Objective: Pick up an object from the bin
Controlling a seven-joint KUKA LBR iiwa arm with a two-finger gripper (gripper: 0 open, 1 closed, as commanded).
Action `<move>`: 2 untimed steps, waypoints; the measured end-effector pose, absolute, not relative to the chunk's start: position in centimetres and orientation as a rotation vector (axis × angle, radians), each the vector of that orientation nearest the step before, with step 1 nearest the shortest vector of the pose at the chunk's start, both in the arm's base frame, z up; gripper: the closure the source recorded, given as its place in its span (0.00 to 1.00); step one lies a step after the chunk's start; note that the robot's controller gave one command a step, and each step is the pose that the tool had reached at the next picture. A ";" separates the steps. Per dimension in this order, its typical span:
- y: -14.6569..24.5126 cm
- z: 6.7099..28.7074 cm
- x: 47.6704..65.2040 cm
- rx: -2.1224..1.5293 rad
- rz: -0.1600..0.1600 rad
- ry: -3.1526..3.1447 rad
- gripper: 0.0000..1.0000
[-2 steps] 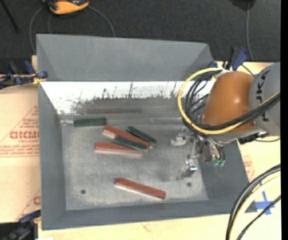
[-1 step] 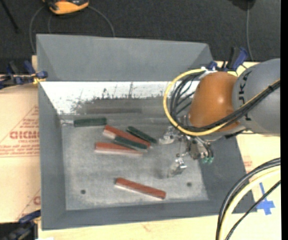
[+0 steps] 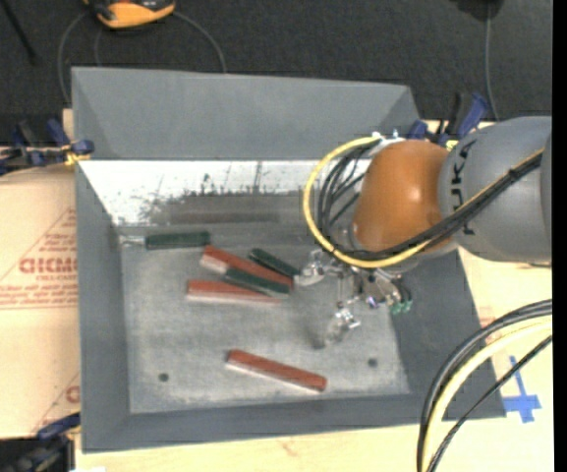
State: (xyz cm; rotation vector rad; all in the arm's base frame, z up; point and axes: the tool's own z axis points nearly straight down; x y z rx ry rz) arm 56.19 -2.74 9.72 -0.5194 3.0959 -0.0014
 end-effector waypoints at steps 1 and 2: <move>2.9 8.6 59.9 -0.073 -0.012 3.101 1.00; 2.9 8.6 59.9 -0.074 -0.012 3.101 1.00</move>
Offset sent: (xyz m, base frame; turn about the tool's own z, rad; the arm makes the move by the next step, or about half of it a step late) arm 0.0000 0.0000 0.0000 0.0000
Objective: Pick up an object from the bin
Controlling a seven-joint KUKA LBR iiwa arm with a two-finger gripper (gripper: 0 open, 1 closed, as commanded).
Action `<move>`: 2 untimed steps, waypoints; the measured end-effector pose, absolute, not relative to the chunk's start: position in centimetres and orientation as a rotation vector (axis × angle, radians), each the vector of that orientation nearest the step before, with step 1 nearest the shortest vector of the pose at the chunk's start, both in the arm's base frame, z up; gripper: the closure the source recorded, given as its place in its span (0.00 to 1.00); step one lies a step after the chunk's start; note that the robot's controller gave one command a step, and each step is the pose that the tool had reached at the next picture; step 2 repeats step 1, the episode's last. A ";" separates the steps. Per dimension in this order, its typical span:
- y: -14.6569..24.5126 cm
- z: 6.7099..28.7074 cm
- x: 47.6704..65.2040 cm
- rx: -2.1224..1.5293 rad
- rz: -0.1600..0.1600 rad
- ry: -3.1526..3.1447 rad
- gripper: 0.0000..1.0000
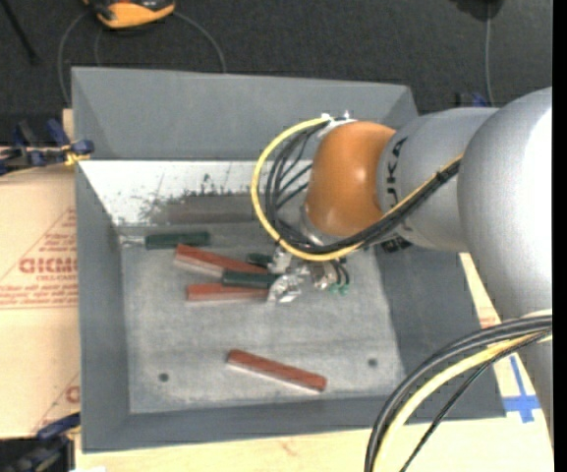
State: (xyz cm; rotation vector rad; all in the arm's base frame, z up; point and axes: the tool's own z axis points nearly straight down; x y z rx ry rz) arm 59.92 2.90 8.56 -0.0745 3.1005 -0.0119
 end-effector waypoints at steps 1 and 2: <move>4.4 23.1 59.3 -0.125 -0.002 3.130 1.00; 4.4 23.1 59.3 -0.125 -0.002 3.130 1.00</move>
Offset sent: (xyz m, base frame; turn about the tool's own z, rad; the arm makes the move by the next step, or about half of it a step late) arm 0.0000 0.0000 0.0000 0.0000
